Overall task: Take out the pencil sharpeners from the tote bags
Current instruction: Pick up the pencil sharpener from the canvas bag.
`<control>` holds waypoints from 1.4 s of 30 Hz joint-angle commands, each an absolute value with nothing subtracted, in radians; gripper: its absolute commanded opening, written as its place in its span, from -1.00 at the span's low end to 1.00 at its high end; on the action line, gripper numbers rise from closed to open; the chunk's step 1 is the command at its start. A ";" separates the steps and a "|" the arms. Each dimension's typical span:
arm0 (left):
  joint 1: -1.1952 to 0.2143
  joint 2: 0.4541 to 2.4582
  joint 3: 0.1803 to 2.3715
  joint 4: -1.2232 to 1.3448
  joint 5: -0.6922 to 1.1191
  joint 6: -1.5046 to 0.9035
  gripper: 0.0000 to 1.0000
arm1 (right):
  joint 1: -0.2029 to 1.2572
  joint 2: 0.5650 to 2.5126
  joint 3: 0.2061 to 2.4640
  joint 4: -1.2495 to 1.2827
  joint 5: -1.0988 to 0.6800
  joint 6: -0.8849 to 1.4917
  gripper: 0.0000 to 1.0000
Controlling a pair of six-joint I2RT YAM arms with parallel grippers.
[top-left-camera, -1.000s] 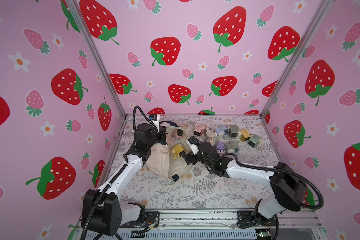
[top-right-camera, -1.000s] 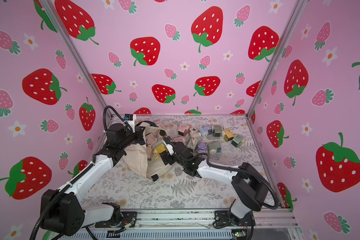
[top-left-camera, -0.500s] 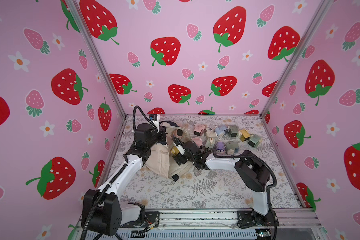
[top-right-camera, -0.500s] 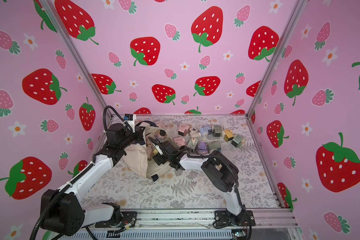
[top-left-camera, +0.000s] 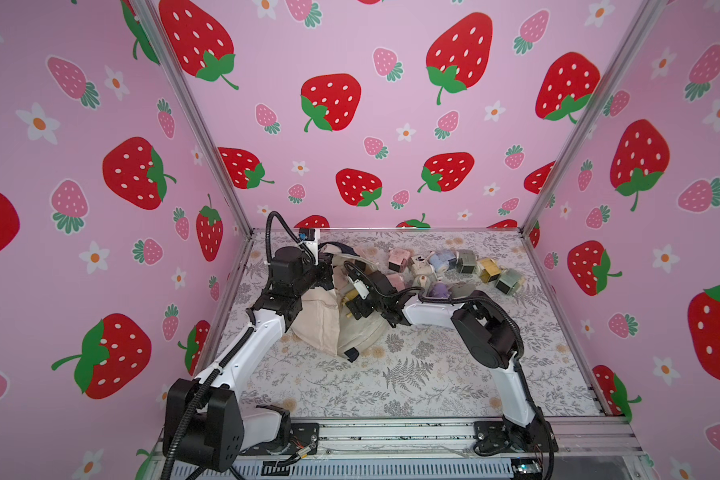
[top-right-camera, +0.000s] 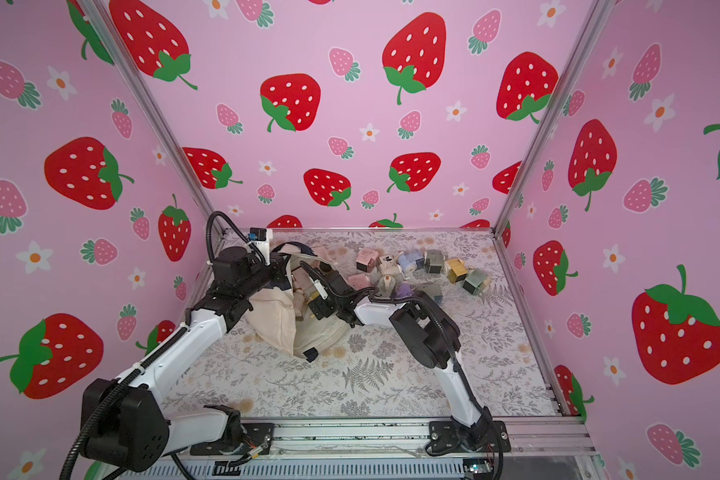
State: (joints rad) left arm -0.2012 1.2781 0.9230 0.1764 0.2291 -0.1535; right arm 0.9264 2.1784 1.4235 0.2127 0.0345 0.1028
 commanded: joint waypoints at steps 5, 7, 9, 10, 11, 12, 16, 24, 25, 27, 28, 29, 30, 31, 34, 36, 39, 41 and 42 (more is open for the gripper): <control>-0.210 1.272 0.993 0.278 0.265 -0.138 -1.00 | 0.920 2.189 1.440 0.141 -0.012 0.129 0.54; -0.210 1.272 0.993 0.278 0.265 -0.138 -1.00 | 0.921 2.181 1.430 0.144 -0.020 0.133 0.43; -0.210 1.272 0.994 0.279 0.266 -0.139 -1.00 | 0.922 2.172 1.424 0.144 -0.023 0.137 0.30; -0.210 1.272 0.993 0.279 0.267 -0.138 -1.00 | 0.924 2.168 1.421 0.145 -0.025 0.137 0.24; -0.210 1.272 0.993 0.279 0.267 -0.138 -1.00 | 0.927 2.161 1.416 0.148 -0.025 0.137 0.20; -0.210 1.272 0.994 0.278 0.267 -0.138 -1.00 | 0.929 2.155 1.411 0.152 -0.025 0.136 0.15; -0.210 1.271 0.993 0.278 0.267 -0.138 -1.00 | 0.941 2.131 1.394 0.167 -0.017 0.126 0.09; -0.210 1.270 0.993 0.279 0.265 -0.138 -1.00 | 0.961 2.123 1.385 0.172 0.003 0.117 0.06; -0.210 1.270 0.993 0.279 0.265 -0.137 -1.00 | 0.963 2.119 1.382 0.171 0.005 0.117 0.05; -0.210 1.272 0.993 0.280 0.265 -0.138 -1.00 | 0.971 2.104 1.373 0.173 0.002 0.117 0.05; -0.211 1.272 0.993 0.279 0.267 -0.137 -1.00 | 0.975 2.092 1.364 0.176 0.002 0.114 0.05; -0.210 1.271 0.993 0.279 0.267 -0.139 -1.00 | 0.982 2.081 1.358 0.179 0.004 0.111 0.05; -0.210 1.272 0.995 0.279 0.267 -0.138 -1.00 | 0.987 2.070 1.351 0.180 0.007 0.105 0.05; -0.210 1.272 0.994 0.279 0.267 -0.138 -1.00 | 0.992 2.060 1.343 0.183 0.011 0.100 0.05; -0.209 1.270 0.994 0.279 0.266 -0.140 -1.00 | 1.004 2.031 1.326 0.181 0.021 0.094 0.05; -0.210 1.270 0.993 0.280 0.266 -0.138 -1.00 | 1.010 2.012 1.314 0.181 0.014 0.093 0.05; -0.210 1.270 0.994 0.279 0.267 -0.140 -1.00 | 1.020 1.980 1.294 0.181 0.014 0.091 0.05; -0.210 1.270 0.993 0.278 0.268 -0.139 -1.00 | 1.025 1.953 1.278 0.182 0.018 0.088 0.05; -0.209 1.270 0.993 0.278 0.269 -0.139 -1.00 | 1.027 1.939 1.270 0.183 0.020 0.086 0.05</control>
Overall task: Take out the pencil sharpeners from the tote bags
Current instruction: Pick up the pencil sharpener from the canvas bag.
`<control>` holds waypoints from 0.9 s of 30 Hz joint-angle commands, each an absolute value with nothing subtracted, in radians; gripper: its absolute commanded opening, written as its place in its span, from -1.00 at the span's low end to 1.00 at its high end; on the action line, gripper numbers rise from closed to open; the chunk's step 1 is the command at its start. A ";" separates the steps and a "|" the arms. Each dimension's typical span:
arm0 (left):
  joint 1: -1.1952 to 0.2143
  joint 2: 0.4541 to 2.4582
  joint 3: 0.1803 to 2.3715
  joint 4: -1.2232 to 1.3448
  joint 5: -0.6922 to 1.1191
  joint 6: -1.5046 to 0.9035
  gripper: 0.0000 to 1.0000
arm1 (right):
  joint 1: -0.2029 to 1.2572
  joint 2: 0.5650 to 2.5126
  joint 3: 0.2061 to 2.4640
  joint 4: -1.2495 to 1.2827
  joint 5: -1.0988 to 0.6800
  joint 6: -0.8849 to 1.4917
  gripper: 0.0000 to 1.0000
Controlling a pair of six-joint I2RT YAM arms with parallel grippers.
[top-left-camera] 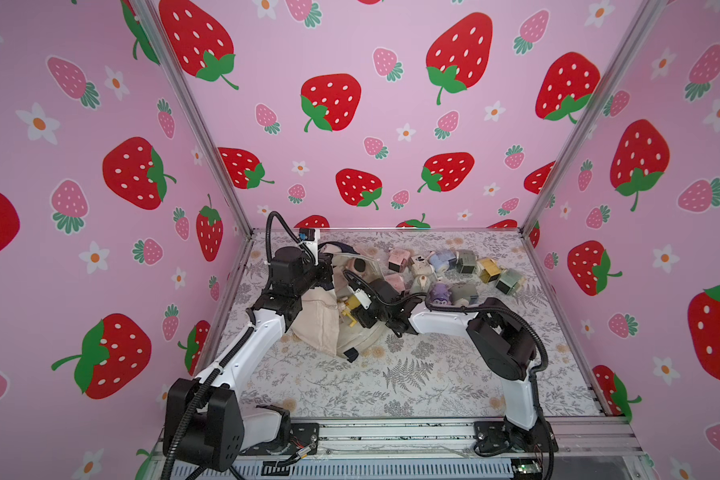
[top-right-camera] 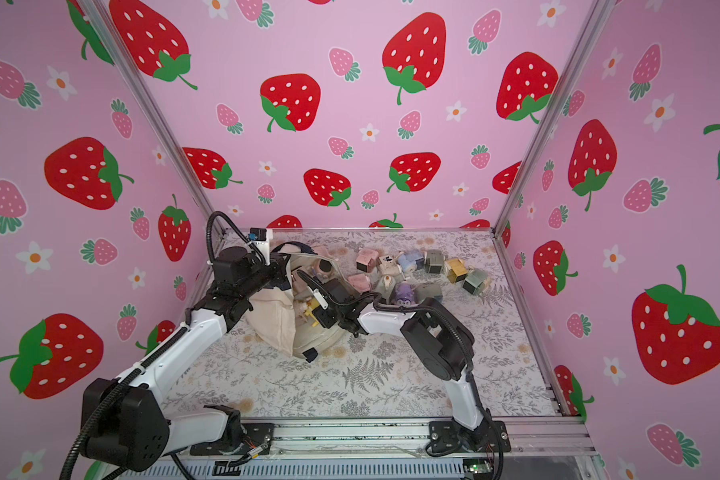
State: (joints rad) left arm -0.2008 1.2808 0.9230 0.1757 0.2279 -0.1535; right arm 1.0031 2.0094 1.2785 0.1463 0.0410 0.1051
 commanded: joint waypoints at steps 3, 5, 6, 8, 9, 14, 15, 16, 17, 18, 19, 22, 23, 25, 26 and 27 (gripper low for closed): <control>-0.210 1.270 0.993 0.279 0.268 -0.140 -1.00 | 1.034 1.895 1.246 0.173 0.022 0.070 0.05; -0.210 1.270 0.992 0.279 0.267 -0.140 -1.00 | 1.035 1.853 1.223 0.170 0.040 0.052 0.05; -0.210 1.270 0.992 0.280 0.267 -0.140 -1.00 | 1.035 1.831 1.211 0.169 0.053 0.044 0.05; -0.210 1.270 0.993 0.280 0.268 -0.139 -1.00 | 1.035 1.788 1.190 0.161 0.070 0.029 0.05; -0.209 1.270 0.993 0.279 0.267 -0.140 -1.00 | 1.035 1.765 1.175 0.161 0.076 0.024 0.05; -0.210 1.270 0.992 0.279 0.267 -0.140 -1.00 | 1.035 1.671 1.108 0.167 0.089 0.008 0.05; -0.209 1.270 0.992 0.279 0.267 -0.140 -1.00 | 1.035 1.653 1.094 0.172 0.100 0.007 0.05; -0.210 1.270 0.992 0.279 0.267 -0.140 -1.00 | 1.035 1.636 1.081 0.173 0.108 0.006 0.05; -0.210 1.270 0.992 0.280 0.267 -0.141 -1.00 | 1.035 1.622 1.071 0.172 0.114 0.005 0.05; -0.210 1.270 0.993 0.281 0.267 -0.140 -1.00 | 1.035 1.606 1.059 0.175 0.121 0.005 0.05; -0.210 1.272 0.994 0.281 0.268 -0.141 -1.00 | 1.035 1.590 1.049 0.176 0.126 0.003 0.05; -0.209 1.273 0.993 0.281 0.270 -0.143 -1.00 | 1.034 1.553 1.030 0.175 0.147 -0.003 0.05; -0.210 1.272 0.994 0.281 0.270 -0.142 -1.00 | 1.034 1.542 1.023 0.175 0.154 -0.006 0.05; -0.210 1.272 0.993 0.280 0.271 -0.142 -1.00 | 1.034 1.512 1.004 0.175 0.183 -0.008 0.05; -0.210 1.270 0.993 0.281 0.270 -0.142 -1.00 | 1.033 1.498 0.995 0.175 0.205 -0.004 0.05; -0.210 1.270 0.993 0.281 0.269 -0.142 -1.00 | 1.032 1.479 0.985 0.171 0.236 0.002 0.05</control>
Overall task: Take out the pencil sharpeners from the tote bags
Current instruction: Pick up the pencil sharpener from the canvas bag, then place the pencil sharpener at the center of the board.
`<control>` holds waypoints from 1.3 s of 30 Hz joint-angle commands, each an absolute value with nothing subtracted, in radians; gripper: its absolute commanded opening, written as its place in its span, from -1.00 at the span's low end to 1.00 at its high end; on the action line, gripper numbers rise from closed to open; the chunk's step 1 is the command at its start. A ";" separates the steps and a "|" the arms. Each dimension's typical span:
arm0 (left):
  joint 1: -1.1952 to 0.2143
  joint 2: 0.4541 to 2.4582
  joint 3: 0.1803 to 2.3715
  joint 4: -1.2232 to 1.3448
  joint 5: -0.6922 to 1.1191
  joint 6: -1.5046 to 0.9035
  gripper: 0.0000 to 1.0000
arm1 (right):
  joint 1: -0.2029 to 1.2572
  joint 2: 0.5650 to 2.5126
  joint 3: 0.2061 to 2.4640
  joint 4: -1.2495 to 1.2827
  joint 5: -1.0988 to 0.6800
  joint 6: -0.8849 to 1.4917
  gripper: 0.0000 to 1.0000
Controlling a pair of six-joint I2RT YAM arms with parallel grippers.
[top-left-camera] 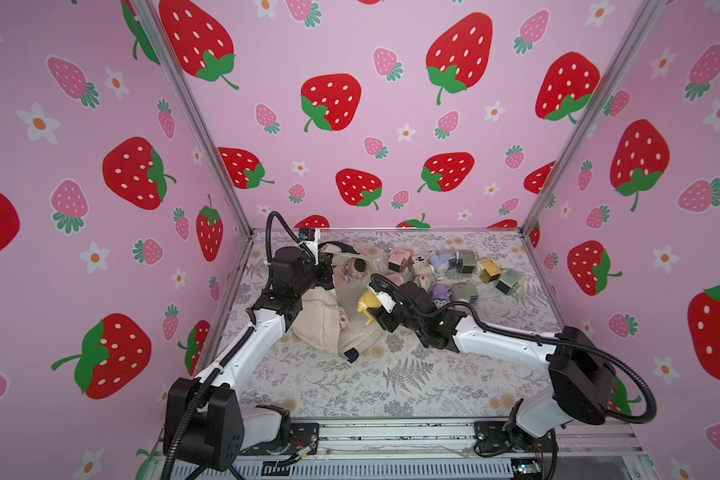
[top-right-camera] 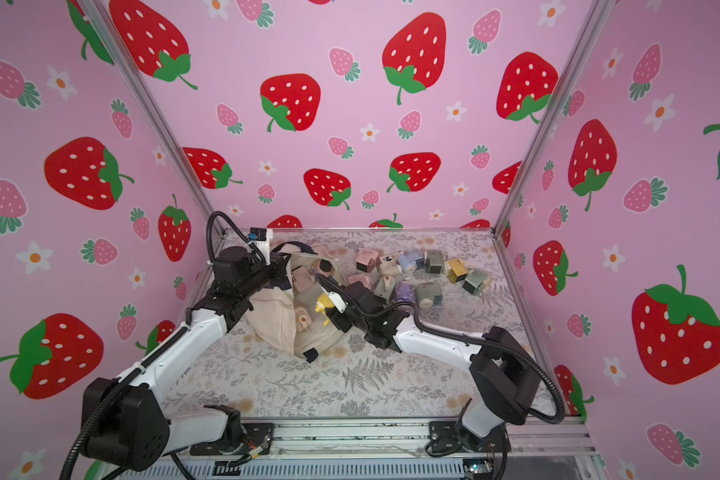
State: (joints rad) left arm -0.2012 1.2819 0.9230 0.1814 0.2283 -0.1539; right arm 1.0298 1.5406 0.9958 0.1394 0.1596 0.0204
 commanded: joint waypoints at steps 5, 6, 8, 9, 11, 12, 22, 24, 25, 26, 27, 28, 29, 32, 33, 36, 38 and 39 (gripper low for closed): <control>-0.210 1.275 0.996 0.282 0.271 -0.144 -1.00 | 1.007 1.369 0.911 0.182 0.287 0.044 0.05; -0.209 1.275 0.996 0.281 0.272 -0.144 -1.00 | 1.001 1.348 0.896 0.186 0.294 0.049 0.05; -0.210 1.274 0.995 0.281 0.273 -0.144 -1.00 | 0.992 1.302 0.864 0.190 0.318 0.065 0.05; -0.209 1.273 0.994 0.281 0.273 -0.144 -1.00 | 0.987 1.285 0.851 0.190 0.330 0.072 0.05; -0.210 1.273 0.994 0.282 0.273 -0.144 -1.00 | 0.975 1.247 0.820 0.190 0.353 0.085 0.05; -0.209 1.272 0.995 0.281 0.273 -0.146 -1.00 | 0.963 1.225 0.801 0.189 0.367 0.092 0.05; -0.210 1.273 0.996 0.281 0.279 -0.146 -1.00 | 0.670 1.004 0.597 0.189 0.458 0.277 0.05; -0.209 1.273 0.995 0.281 0.278 -0.147 -1.00 | 0.604 0.982 0.568 0.170 0.507 0.325 0.05; -0.210 1.273 0.994 0.281 0.278 -0.146 -1.00 | 0.564 0.973 0.549 0.173 0.516 0.350 0.05; -0.209 1.273 0.995 0.282 0.278 -0.147 -1.00 | 0.530 0.970 0.534 0.173 0.521 0.378 0.05; -0.209 1.273 0.996 0.281 0.278 -0.147 -1.00 | 0.492 0.968 0.520 0.172 0.525 0.403 0.05; -0.209 1.275 0.994 0.281 0.280 -0.147 -1.00 | 0.461 0.972 0.509 0.172 0.537 0.423 0.05; -0.210 1.274 0.996 0.281 0.281 -0.146 -1.00 | 0.436 0.981 0.502 0.171 0.554 0.442 0.05; -0.210 1.275 0.995 0.281 0.281 -0.148 -1.00 | 0.355 1.029 0.495 0.155 0.592 0.506 0.06; -0.210 1.274 0.996 0.281 0.281 -0.148 -1.00 | 0.333 1.049 0.494 0.156 0.600 0.522 0.06; -0.210 1.275 0.995 0.281 0.281 -0.146 -1.00 | 0.287 1.117 0.502 0.160 0.600 0.557 0.06; -0.210 1.274 0.995 0.281 0.279 -0.146 -1.00 | 0.268 1.174 0.519 0.158 0.600 0.572 0.07; -0.210 1.273 0.996 0.281 0.279 -0.146 -1.00 | 0.261 1.202 0.529 0.157 0.599 0.575 0.07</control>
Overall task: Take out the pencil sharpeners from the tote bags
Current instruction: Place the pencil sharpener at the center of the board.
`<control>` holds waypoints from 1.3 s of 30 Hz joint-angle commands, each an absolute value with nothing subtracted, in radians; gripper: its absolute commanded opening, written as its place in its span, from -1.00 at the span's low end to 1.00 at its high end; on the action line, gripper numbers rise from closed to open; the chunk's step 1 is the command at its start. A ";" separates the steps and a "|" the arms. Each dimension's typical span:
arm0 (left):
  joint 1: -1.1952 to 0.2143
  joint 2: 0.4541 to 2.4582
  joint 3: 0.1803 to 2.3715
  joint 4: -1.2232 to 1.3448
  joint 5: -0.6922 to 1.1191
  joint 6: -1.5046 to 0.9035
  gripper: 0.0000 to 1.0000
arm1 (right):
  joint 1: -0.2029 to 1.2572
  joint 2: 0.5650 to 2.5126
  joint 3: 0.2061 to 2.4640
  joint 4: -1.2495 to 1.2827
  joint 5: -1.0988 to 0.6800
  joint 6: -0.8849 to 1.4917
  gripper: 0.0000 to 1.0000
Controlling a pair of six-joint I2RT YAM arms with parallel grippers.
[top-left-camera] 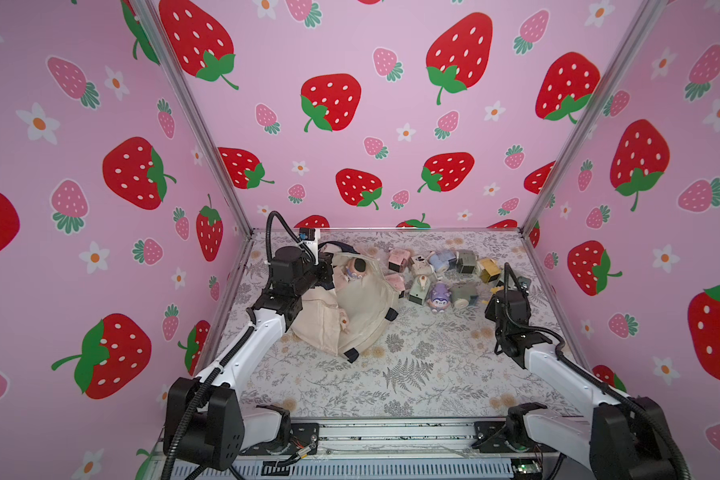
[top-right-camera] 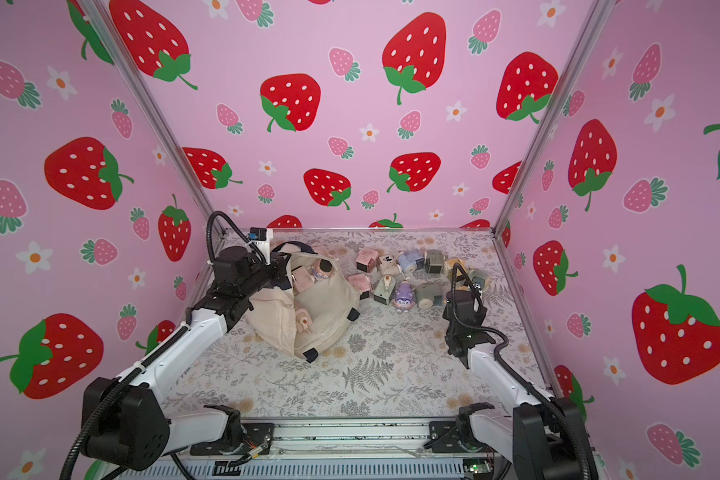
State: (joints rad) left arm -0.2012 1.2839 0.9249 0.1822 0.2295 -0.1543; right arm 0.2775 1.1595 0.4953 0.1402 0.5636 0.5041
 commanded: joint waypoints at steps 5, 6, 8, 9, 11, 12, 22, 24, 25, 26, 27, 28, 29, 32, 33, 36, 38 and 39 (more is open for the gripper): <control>-0.210 1.273 0.995 0.282 0.275 -0.145 -1.00 | 0.249 1.308 0.570 0.158 0.582 0.575 0.08; -0.210 1.274 0.996 0.282 0.275 -0.144 -1.00 | 0.247 1.326 0.577 0.158 0.577 0.572 0.08; -0.210 1.276 0.996 0.280 0.275 -0.144 -1.00 | 0.245 1.359 0.592 0.162 0.560 0.563 0.08; -0.210 1.276 0.996 0.280 0.275 -0.144 -1.00 | 0.244 1.379 0.601 0.163 0.552 0.559 0.08; -0.210 1.276 0.996 0.280 0.274 -0.143 -1.00 | 0.241 1.414 0.620 0.163 0.528 0.552 0.08; -0.210 1.276 0.996 0.279 0.275 -0.144 -1.00 | 0.241 1.433 0.630 0.164 0.519 0.549 0.09; -0.210 1.272 0.993 0.279 0.273 -0.142 -1.00 | 0.238 1.551 0.705 0.158 0.470 0.516 0.17; -0.210 1.272 0.993 0.279 0.272 -0.141 -1.00 | 0.238 1.562 0.712 0.153 0.460 0.511 0.23; -0.210 1.272 0.993 0.279 0.273 -0.141 -1.00 | 0.238 1.566 0.716 0.148 0.456 0.511 0.28; -0.210 1.272 0.994 0.279 0.273 -0.142 -1.00 | 0.238 1.566 0.717 0.147 0.456 0.511 0.32; -0.210 1.270 0.992 0.279 0.273 -0.143 -1.00 | 0.238 1.565 0.715 0.146 0.457 0.511 0.39; -0.210 1.270 0.992 0.279 0.273 -0.143 -1.00 | 0.238 1.564 0.716 0.147 0.455 0.512 0.44; -0.210 1.270 0.992 0.279 0.274 -0.143 -1.00 | 0.238 1.564 0.716 0.147 0.453 0.512 0.48; -0.210 1.270 0.993 0.280 0.277 -0.145 -1.00 | 0.238 1.565 0.714 0.146 0.450 0.514 0.57; -0.210 1.270 0.993 0.280 0.278 -0.145 -1.00 | 0.238 1.563 0.712 0.146 0.450 0.514 0.59; -0.209 1.270 0.993 0.279 0.278 -0.145 -1.00 | 0.238 1.561 0.710 0.147 0.451 0.516 0.63; -0.210 1.270 0.993 0.280 0.279 -0.146 -1.00 | 0.238 1.557 0.706 0.152 0.451 0.516 0.64; -0.210 1.270 0.992 0.280 0.279 -0.146 -1.00 | 0.238 1.556 0.702 0.157 0.451 0.516 0.65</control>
